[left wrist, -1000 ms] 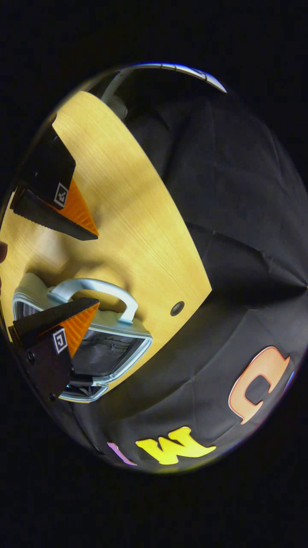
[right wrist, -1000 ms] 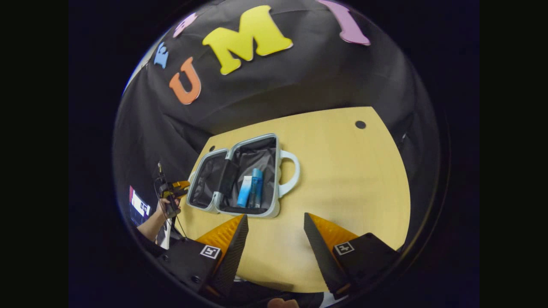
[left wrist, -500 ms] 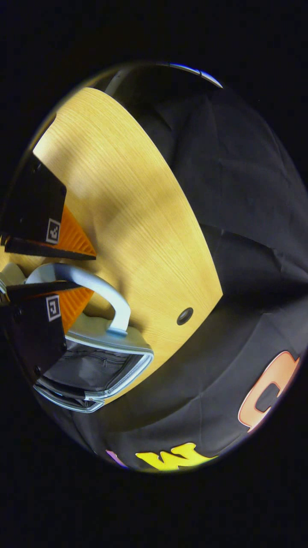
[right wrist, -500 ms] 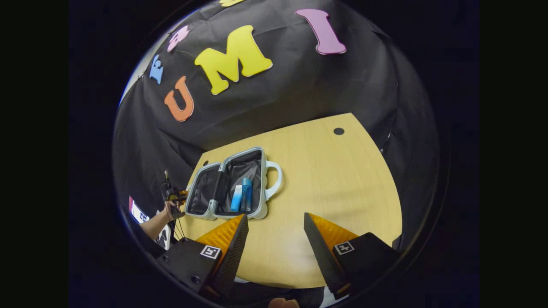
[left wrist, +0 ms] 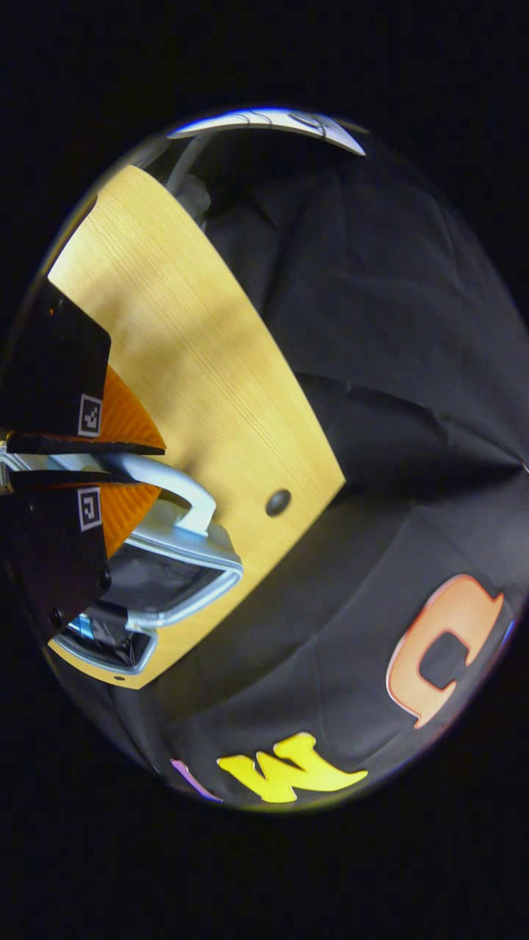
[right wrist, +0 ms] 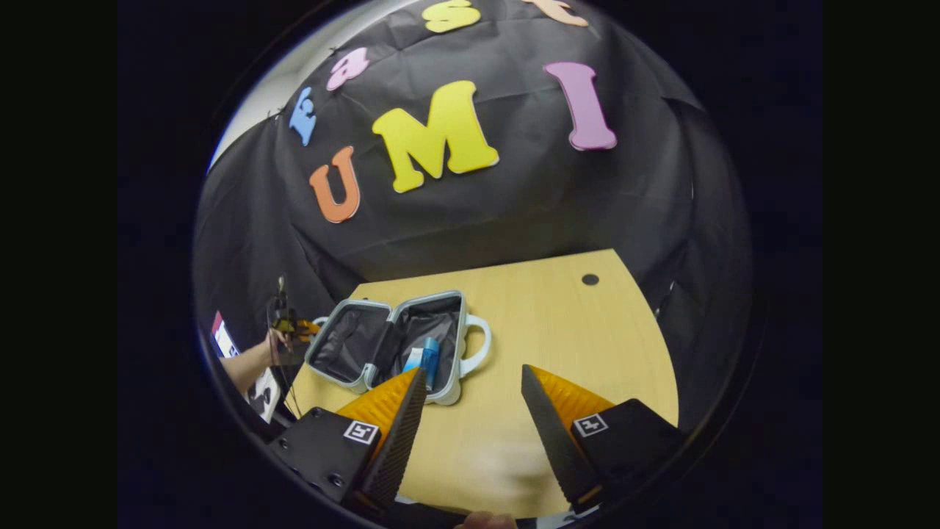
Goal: First open the suitcase, pack the skin care products into it, and then close the suitcase.
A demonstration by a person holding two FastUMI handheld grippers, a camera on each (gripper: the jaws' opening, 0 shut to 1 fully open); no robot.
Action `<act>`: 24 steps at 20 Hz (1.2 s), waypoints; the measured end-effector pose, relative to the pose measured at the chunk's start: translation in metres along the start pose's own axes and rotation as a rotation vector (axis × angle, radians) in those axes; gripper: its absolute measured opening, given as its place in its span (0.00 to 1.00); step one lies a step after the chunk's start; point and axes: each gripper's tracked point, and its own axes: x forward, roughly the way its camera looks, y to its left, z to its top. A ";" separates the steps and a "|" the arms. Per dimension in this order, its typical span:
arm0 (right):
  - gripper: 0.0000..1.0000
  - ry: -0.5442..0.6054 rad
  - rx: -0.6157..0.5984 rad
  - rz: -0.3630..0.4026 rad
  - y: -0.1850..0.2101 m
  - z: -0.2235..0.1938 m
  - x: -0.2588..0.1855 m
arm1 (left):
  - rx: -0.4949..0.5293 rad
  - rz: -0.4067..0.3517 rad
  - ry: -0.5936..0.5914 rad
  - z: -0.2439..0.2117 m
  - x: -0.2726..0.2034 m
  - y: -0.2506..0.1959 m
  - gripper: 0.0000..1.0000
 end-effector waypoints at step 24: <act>0.72 -0.294 -0.056 -0.404 -0.158 0.061 -0.102 | 0.538 -0.367 -0.152 -0.222 0.040 -0.394 0.10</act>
